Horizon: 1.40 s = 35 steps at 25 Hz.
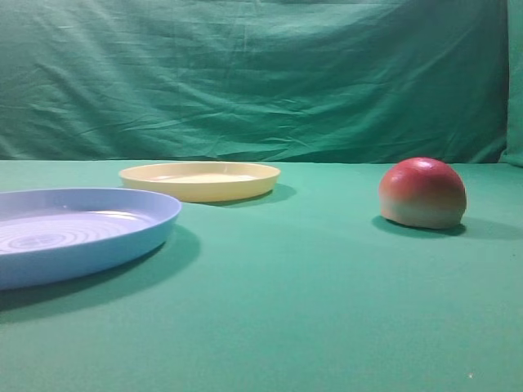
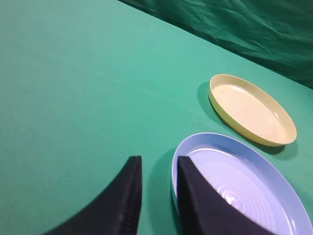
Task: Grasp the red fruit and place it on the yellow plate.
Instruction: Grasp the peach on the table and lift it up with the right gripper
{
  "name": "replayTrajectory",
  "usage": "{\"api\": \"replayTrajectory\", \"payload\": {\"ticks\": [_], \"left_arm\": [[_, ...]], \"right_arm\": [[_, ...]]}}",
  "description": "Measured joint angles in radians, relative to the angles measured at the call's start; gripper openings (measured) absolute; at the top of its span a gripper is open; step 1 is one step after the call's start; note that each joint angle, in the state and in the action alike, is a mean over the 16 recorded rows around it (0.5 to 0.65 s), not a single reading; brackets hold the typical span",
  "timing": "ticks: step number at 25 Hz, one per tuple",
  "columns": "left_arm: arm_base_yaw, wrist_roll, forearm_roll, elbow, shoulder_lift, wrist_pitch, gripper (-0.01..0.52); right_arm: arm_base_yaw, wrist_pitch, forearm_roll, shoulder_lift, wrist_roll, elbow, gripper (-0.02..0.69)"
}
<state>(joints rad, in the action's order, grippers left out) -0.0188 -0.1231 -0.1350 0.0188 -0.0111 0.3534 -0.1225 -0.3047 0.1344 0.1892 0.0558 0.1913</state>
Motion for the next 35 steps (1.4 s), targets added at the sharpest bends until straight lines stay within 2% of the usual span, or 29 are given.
{"api": "replayTrajectory", "payload": {"ticks": [5,11,18,28,31,35], "left_arm": [[0.0,0.0,0.0,0.0,0.0,0.0,0.157],[0.0,0.0,0.0,0.0,0.0,0.0,0.157],[0.0,0.0,0.0,0.0,0.0,0.0,0.157],[0.0,0.0,0.0,0.0,0.0,0.0,0.157],[0.0,0.0,0.0,0.0,0.0,0.0,0.157],[0.0,0.0,0.0,0.0,0.0,0.0,0.157]], "right_arm": [[-0.017,-0.183,0.022,0.235,0.063,0.158,0.0],[-0.024,-0.321,0.07,0.539,0.147,0.322,0.0],[-0.069,-0.384,0.123,0.822,0.225,0.487,0.0],[-0.225,-0.431,0.036,1.163,0.202,0.719,0.003],[-0.26,-0.44,-0.002,1.253,0.168,0.779,0.046],[-0.281,-0.45,-0.039,1.353,0.133,0.838,0.18]]}}
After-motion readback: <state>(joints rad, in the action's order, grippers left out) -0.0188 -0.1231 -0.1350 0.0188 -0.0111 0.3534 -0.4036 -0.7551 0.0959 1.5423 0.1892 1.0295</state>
